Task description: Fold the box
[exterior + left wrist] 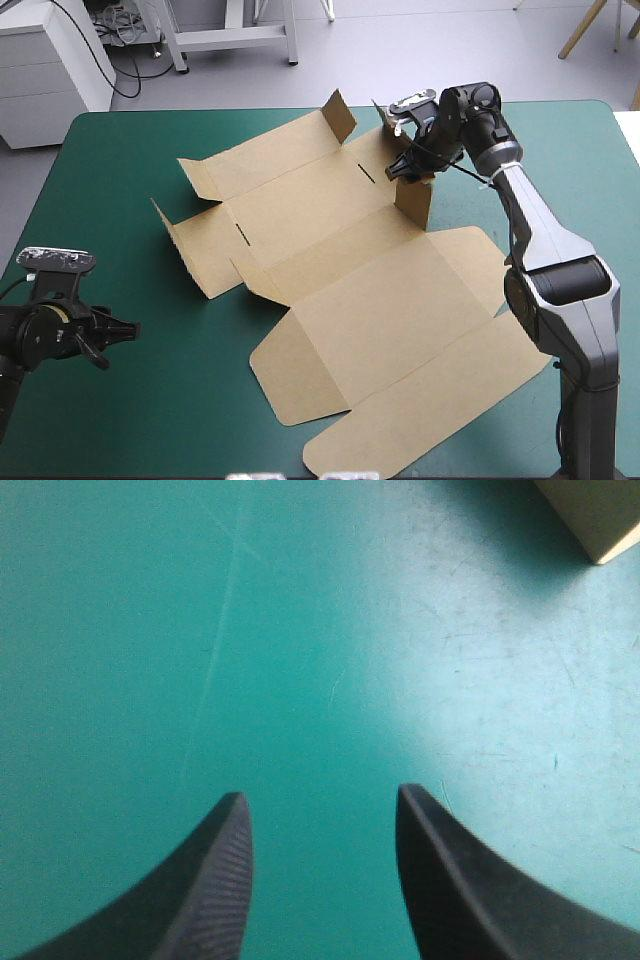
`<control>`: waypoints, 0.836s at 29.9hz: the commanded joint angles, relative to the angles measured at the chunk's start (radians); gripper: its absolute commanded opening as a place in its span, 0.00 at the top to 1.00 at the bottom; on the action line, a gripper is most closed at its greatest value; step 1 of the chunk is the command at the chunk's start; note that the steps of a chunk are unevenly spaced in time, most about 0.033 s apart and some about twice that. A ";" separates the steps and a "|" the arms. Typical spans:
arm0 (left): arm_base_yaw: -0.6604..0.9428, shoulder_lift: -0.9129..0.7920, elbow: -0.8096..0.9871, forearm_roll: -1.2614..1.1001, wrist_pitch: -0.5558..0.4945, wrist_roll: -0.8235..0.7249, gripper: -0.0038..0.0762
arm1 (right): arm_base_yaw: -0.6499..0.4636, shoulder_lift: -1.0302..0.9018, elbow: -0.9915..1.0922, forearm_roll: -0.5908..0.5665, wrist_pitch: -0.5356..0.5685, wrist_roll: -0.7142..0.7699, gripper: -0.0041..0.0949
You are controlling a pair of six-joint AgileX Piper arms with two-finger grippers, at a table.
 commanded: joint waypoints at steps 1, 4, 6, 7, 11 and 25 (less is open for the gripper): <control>-0.001 -0.004 -0.026 0.000 -0.029 -0.002 0.55 | -0.007 -0.042 -0.030 0.046 -0.024 0.022 0.35; -0.001 -0.004 -0.026 -0.001 -0.029 -0.002 0.55 | -0.007 -0.023 -0.030 0.071 -0.024 0.027 0.37; -0.001 -0.004 -0.026 -0.001 -0.029 -0.002 0.55 | -0.007 -0.018 -0.029 0.075 -0.024 0.027 0.39; -0.001 -0.004 -0.026 -0.001 -0.029 -0.002 0.55 | -0.007 -0.016 -0.029 0.075 -0.024 0.027 0.40; -0.001 -0.004 -0.026 -0.001 -0.029 -0.006 0.55 | -0.007 -0.004 -0.029 0.075 -0.024 0.032 0.45; -0.001 -0.004 -0.026 0.002 -0.033 -0.005 0.56 | -0.007 -0.004 0.055 0.073 -0.024 0.042 0.65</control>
